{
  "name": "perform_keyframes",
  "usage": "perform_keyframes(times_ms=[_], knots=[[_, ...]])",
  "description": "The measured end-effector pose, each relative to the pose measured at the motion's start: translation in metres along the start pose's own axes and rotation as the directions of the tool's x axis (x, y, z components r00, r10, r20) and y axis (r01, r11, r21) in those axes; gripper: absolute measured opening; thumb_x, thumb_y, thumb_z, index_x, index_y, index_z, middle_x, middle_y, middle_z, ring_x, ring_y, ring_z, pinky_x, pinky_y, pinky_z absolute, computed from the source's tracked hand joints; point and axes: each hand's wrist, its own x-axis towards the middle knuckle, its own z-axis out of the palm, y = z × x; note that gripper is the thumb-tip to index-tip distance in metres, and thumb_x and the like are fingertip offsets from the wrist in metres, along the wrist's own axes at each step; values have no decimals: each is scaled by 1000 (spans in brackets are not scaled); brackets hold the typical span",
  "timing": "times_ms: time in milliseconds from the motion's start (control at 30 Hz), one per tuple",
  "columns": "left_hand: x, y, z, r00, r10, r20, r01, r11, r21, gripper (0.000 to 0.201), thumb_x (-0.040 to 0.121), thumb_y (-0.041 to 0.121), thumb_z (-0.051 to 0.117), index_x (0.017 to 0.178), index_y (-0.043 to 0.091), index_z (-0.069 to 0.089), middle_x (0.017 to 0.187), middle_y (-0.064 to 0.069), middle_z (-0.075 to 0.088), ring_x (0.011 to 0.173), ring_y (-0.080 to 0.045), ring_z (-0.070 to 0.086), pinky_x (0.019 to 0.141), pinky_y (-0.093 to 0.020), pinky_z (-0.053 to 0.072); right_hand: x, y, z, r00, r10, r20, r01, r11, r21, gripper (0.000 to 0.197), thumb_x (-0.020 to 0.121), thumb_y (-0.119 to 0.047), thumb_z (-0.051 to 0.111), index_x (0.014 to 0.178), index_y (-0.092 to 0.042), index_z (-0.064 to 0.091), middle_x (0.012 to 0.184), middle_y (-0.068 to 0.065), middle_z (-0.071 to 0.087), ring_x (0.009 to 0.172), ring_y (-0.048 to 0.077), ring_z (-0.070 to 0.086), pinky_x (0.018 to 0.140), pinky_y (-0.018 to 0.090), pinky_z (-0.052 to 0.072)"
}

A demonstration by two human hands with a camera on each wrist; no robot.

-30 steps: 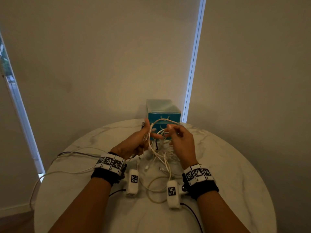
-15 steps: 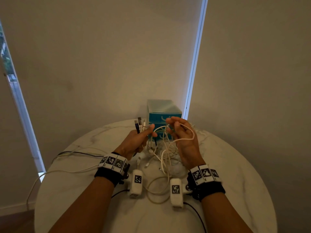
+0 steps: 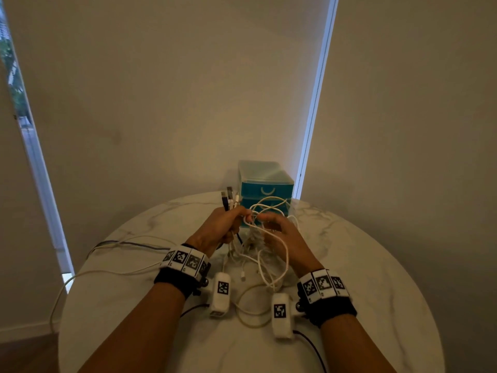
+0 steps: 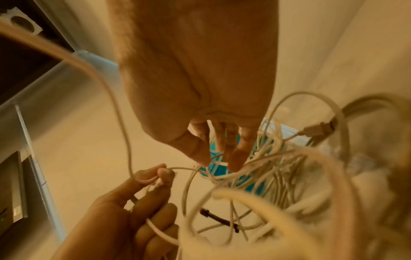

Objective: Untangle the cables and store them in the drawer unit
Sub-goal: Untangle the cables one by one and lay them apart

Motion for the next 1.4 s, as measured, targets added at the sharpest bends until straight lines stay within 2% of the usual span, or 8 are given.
perform_keyframes(times_ms=[167,333,567,800,933,1033,1233,1400], knots=[[1,6,-6,987,141,-75,-151,977,-150,24,104,27,62,88,13,72,59,6,26,50,-9,19,43,-23,15,4,3,0,978,198,-72,-209,956,-205,20,98,-41,64,106,-26,76,111,-10,73,107,15,69,99,36,54],[10,-5,-8,964,115,-239,-170,960,-224,24,105,25,62,96,9,78,61,4,33,49,-8,24,41,-21,19,-5,-16,-10,920,128,-371,-217,953,-210,30,105,-32,61,83,-16,75,83,-4,72,84,14,67,76,30,46],[14,-11,-8,924,74,-375,-159,967,-201,21,102,25,62,92,15,78,61,6,38,51,-9,30,43,-23,23,-8,-18,-23,768,98,-633,-227,966,-127,26,103,-25,64,77,-28,64,98,5,70,102,29,67,84,31,44],[-2,-1,-1,977,212,-19,-211,976,46,31,109,37,57,108,14,78,61,6,35,51,-7,28,48,-27,19,-9,-34,-12,776,-162,-609,24,973,-228,16,101,-33,66,89,-23,68,124,-9,55,91,3,62,79,21,49],[-10,8,-2,964,249,96,-262,953,150,30,108,37,58,110,12,76,61,6,36,52,-8,27,47,-26,21,-7,-30,5,937,-224,-267,166,960,-225,14,99,-33,74,111,-27,76,110,-12,72,98,-1,67,79,10,50],[-17,11,-1,950,245,191,-280,942,185,29,106,42,61,106,18,78,60,7,36,53,-8,28,47,-24,22,-7,-27,8,964,-189,-188,145,963,-226,16,96,-35,77,108,-25,81,98,-13,77,92,-5,69,77,7,49],[-9,10,3,981,185,-55,-173,970,172,55,99,76,47,111,34,80,58,10,39,50,-7,35,47,-25,26,-7,-26,2,917,-185,-353,112,970,-216,8,97,-21,76,104,-20,80,103,-10,77,93,-10,66,79,2,46],[-12,6,11,961,276,24,-271,917,292,22,97,37,76,109,19,81,84,13,77,68,13,68,61,-5,53,-8,-29,3,939,-211,-270,152,963,-223,10,98,-21,74,106,-21,81,103,-11,78,96,-7,69,81,6,51]])
